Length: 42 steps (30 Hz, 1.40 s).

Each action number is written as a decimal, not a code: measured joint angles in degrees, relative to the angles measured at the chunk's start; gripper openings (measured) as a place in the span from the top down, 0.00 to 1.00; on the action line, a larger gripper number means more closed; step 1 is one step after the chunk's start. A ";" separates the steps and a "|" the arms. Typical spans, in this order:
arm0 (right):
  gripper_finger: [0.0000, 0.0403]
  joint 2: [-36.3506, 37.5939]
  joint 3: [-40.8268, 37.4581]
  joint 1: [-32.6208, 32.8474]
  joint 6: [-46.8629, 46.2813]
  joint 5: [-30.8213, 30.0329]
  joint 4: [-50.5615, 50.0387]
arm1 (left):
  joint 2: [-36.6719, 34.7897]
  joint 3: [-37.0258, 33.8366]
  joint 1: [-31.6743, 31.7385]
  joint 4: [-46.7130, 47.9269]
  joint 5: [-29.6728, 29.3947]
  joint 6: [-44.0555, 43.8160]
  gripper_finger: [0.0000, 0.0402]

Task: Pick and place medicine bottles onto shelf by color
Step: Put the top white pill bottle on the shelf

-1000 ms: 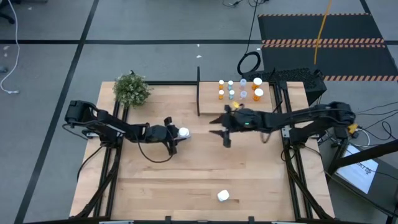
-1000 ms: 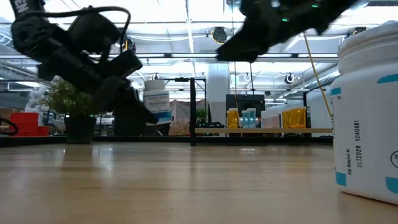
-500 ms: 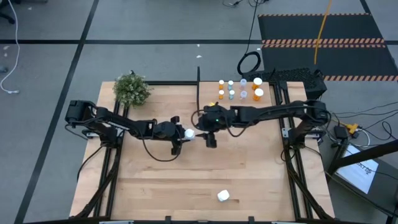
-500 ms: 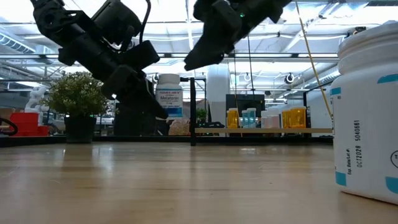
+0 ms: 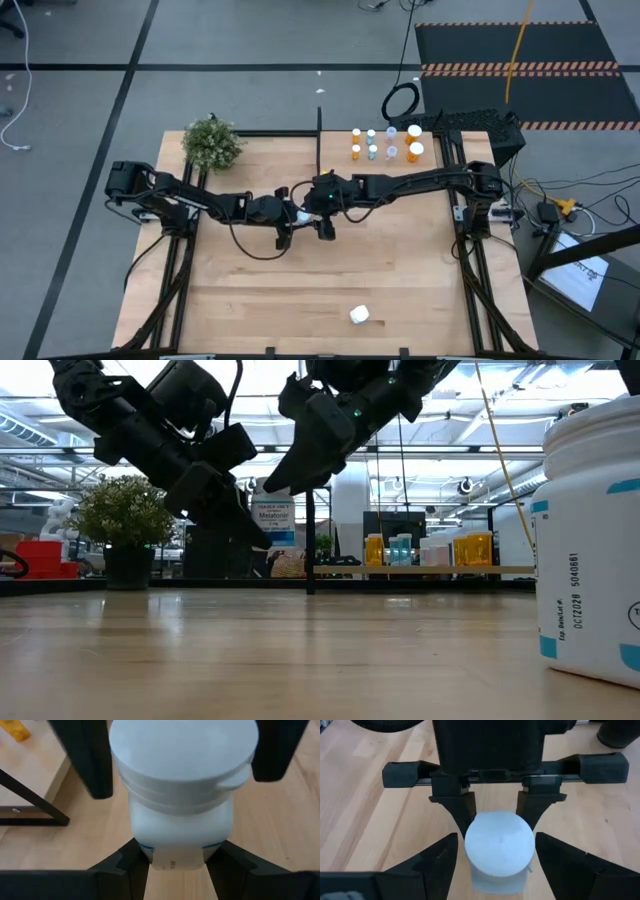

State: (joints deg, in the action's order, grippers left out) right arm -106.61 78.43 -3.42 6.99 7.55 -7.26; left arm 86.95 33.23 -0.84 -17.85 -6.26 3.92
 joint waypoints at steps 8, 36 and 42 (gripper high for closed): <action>0.37 0.07 0.04 -1.09 0.30 1.60 -0.82 | 0.01 -0.02 0.05 -0.62 -0.17 -0.12 0.58; 0.58 0.07 0.04 -0.98 2.73 1.70 -1.73 | 0.08 -0.02 -0.09 -3.41 0.22 -3.31 0.56; 0.58 0.07 0.04 -0.98 2.75 1.60 -2.74 | 0.08 -0.02 -1.37 -3.55 -2.74 -5.68 0.41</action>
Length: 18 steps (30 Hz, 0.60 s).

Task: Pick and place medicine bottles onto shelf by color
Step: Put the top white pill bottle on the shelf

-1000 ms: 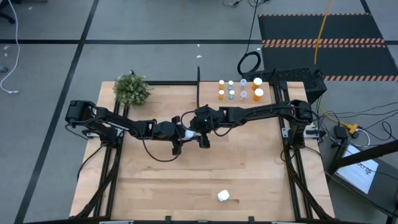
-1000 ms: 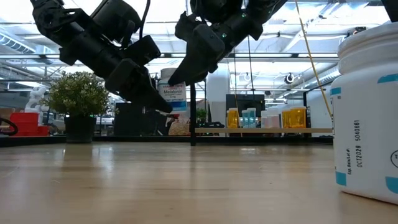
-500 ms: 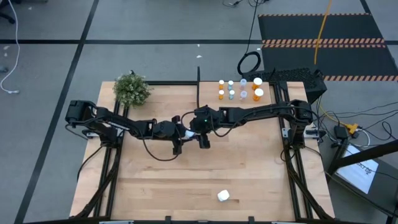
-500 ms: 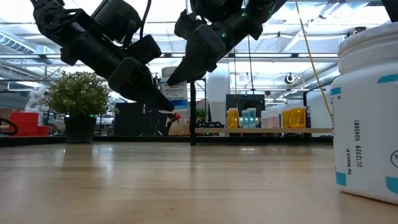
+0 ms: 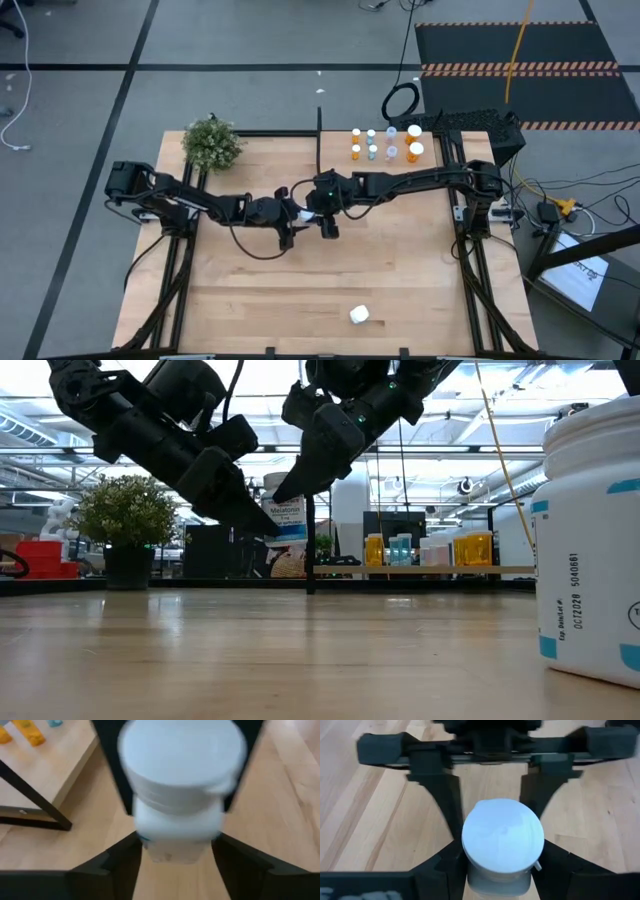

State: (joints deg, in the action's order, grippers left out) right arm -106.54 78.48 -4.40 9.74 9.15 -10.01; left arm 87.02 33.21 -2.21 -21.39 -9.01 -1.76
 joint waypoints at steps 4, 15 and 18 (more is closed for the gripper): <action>0.58 0.40 0.00 -0.29 0.17 0.04 -1.12 | 0.00 0.00 -1.03 0.05 -0.49 -1.82 0.31; 0.57 9.28 -0.04 -3.75 2.63 -0.06 -5.32 | 0.00 -0.02 -1.40 0.78 -0.89 -4.87 0.28; 0.57 12.76 -0.04 -5.42 4.83 -0.07 -7.42 | 0.00 -0.02 -1.41 1.15 -0.90 -5.89 0.30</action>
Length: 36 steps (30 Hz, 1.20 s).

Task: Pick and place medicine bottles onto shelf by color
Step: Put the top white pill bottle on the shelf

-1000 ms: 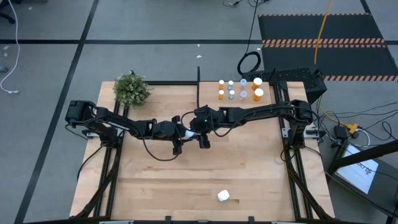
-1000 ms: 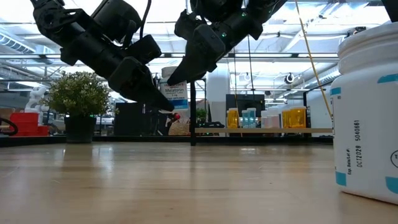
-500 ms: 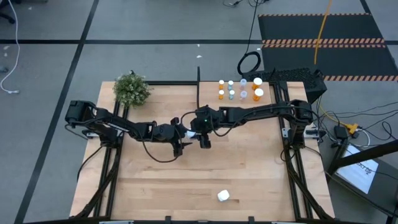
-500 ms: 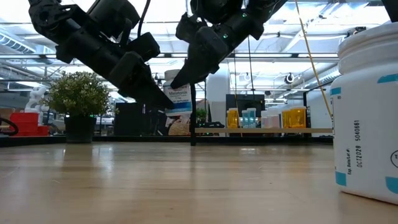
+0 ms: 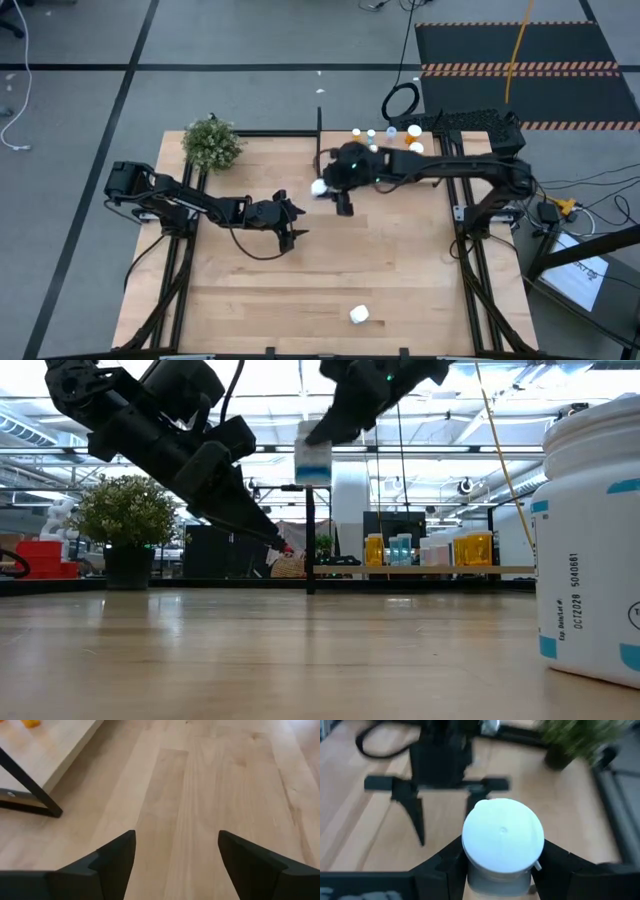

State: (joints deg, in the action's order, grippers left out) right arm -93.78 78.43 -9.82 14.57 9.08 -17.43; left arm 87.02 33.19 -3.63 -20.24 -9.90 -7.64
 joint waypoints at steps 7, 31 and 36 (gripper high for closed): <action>0.57 6.35 0.00 -5.21 3.75 0.79 -0.93 | 0.00 0.00 -1.50 0.09 -0.03 -1.54 0.32; 0.57 7.20 0.00 -33.23 11.69 30.09 12.62 | 0.00 -0.02 -2.50 -3.90 -0.73 -1.92 0.32; 0.57 4.77 2.87 -34.95 10.10 32.45 14.30 | 0.00 -0.02 -2.42 -4.07 -2.29 -1.90 0.32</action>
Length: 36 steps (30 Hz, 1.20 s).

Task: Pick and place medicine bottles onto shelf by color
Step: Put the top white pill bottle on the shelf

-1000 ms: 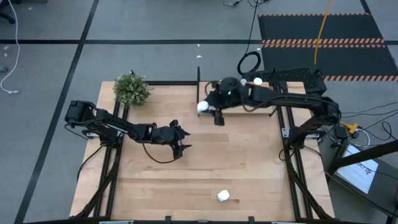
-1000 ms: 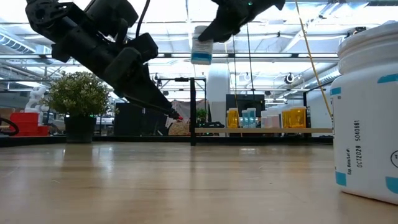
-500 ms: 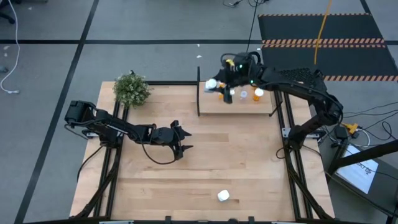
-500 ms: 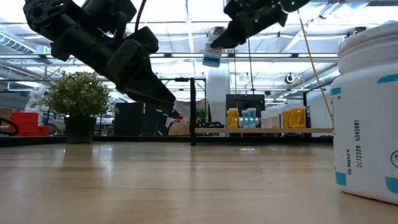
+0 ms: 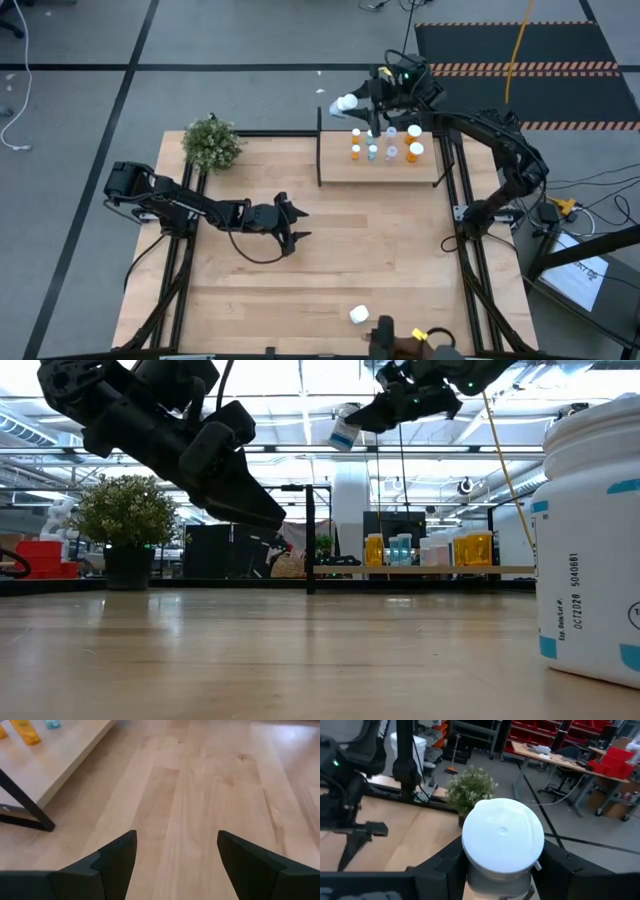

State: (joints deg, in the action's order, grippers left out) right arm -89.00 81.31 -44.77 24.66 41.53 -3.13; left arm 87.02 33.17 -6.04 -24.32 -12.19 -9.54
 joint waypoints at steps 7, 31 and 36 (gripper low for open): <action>0.57 -7.72 10.92 -0.68 0.06 2.96 -6.59 | 0.00 0.00 -0.08 0.00 -0.12 -0.79 0.32; 0.57 -23.38 23.86 -4.69 8.45 3.67 -20.39 | 0.00 0.00 -1.20 0.26 -0.14 -1.07 0.32; 0.57 -25.63 23.86 -4.72 9.81 2.84 -21.40 | 0.00 0.00 -1.22 0.28 -0.14 -1.14 0.32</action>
State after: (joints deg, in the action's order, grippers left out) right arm -114.64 105.16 -49.50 34.47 44.37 -24.53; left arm 87.02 33.17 -7.27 -24.03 -12.34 -10.68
